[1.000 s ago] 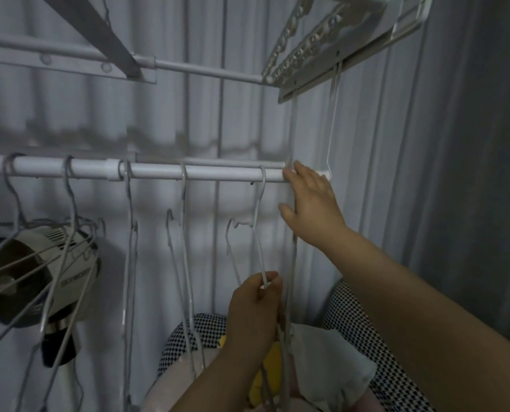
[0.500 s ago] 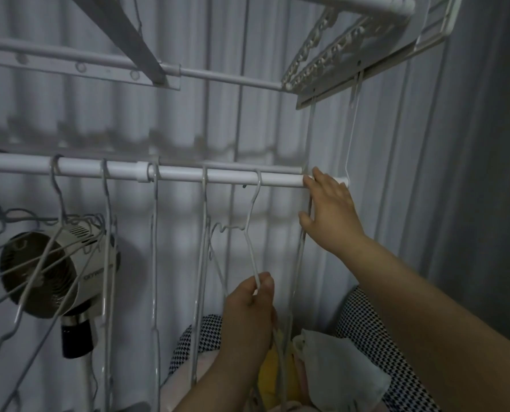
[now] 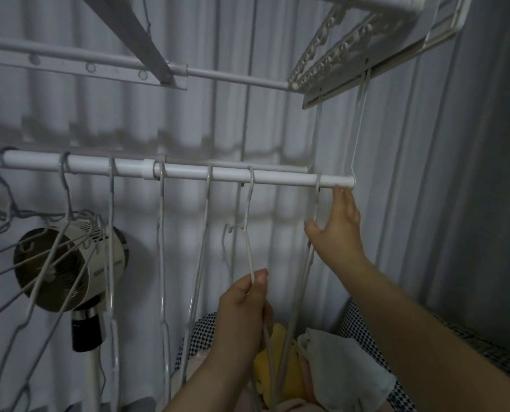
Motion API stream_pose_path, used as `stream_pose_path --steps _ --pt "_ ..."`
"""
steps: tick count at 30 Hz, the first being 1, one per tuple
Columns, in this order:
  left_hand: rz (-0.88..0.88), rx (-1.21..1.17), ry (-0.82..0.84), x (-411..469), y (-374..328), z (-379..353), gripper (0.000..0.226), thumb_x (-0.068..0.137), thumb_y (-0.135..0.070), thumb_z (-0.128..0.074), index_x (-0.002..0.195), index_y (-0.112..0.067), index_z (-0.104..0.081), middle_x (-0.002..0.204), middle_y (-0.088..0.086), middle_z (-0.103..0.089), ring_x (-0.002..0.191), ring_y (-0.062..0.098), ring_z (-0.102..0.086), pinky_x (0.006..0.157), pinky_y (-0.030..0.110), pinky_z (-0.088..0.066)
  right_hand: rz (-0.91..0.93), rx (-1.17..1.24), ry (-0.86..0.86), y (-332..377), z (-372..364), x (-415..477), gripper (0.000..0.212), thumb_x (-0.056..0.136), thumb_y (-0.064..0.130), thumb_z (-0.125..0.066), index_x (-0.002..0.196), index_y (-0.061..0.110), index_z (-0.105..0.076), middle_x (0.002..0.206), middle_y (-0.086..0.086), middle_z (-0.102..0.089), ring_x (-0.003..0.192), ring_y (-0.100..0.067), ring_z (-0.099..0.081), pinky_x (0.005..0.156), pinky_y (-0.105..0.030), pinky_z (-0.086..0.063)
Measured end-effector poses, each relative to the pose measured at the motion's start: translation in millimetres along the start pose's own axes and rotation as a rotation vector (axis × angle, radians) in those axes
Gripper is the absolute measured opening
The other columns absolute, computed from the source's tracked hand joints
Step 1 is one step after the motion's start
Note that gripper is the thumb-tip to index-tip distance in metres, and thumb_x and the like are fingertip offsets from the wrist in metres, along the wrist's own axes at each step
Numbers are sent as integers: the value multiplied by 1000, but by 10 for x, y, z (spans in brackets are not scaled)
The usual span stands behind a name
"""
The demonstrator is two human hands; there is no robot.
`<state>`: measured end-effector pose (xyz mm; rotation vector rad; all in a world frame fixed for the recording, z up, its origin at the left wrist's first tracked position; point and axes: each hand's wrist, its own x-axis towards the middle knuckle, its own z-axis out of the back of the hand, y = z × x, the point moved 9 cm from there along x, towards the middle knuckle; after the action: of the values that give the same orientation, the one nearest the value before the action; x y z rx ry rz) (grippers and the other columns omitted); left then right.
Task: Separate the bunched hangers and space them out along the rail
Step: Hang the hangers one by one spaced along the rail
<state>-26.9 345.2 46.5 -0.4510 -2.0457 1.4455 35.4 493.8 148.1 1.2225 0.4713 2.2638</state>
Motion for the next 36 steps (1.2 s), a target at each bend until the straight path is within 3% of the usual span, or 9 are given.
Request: stream_pose_path --steps 3,6,8,11,14,17,23,29,36 --pt "16 13 21 -4 23 -7 30 95 -19 -39 69 -17 -53 28 -2 -37 25 5 -34 34 14 -31 -151 214 86 -149 -229 -218 79 89 16 -55 146 7 -1 156 -10 -4 144 -23 -7 116 -29 -8" --pt "10 22 12 0 19 10 30 96 -18 -39 70 -17 -54 27 -2 -37 25 5 -34 33 13 -30 -198 283 168 -208 -415 -332 78 91 14 -51 146 9 3 152 -11 -21 134 -27 -33 107 -32 -31" --pt "20 14 6 11 23 35 28 96 -18 -39 74 -20 -56 27 -2 -37 24 4 -35 33 13 -29 -203 203 200 -232 -449 -335 70 92 10 -45 146 10 0 141 -16 -39 112 -32 -53 87 -34 -47" --pt "37 17 6 37 42 82 24 96 -20 -38 83 -27 -57 29 -3 -39 25 4 -36 33 14 -30 -234 192 197 -261 -419 -331 57 94 6 -38 145 10 -14 127 -15 -51 80 -26 -56 58 -26 -51" --pt "45 11 -4 50 47 129 24 96 -21 -39 83 -28 -58 29 -4 -39 26 3 -35 34 14 -32 -190 98 126 -204 -332 -341 41 96 7 -36 137 2 -34 115 -21 -59 93 -33 -59 74 -38 -53" --pt "47 14 6 33 27 133 23 96 -21 -39 85 -27 -58 29 -4 -38 25 3 -35 35 16 -34 -122 11 145 -73 -370 -383 42 95 5 -35 137 1 -34 117 -20 -60 105 -30 -58 84 -30 -44" --pt "39 54 27 -3 -5 131 22 96 -23 -39 92 -24 -60 30 -4 -37 25 4 -32 40 20 -29 -66 -72 198 159 -557 -431 47 95 6 -35 142 8 -27 126 -14 -56 112 -26 -55 88 -27 -45" --pt "47 53 31 -16 -25 153 27 95 -23 -41 74 -21 -59 32 -4 -37 27 6 -31 45 22 -27 -79 -98 241 266 -639 -447 54 95 6 -35 145 7 -16 128 -16 -54 114 -27 -55 89 -29 -46" --pt "44 99 47 -23 -45 170 28 95 -25 -41 70 -19 -51 33 -5 -40 27 5 -32 35 17 -27 -99 -79 216 265 -577 -465 54 95 5 -34 145 7 -14 126 -17 -55 112 -28 -56 88 -31 -47"
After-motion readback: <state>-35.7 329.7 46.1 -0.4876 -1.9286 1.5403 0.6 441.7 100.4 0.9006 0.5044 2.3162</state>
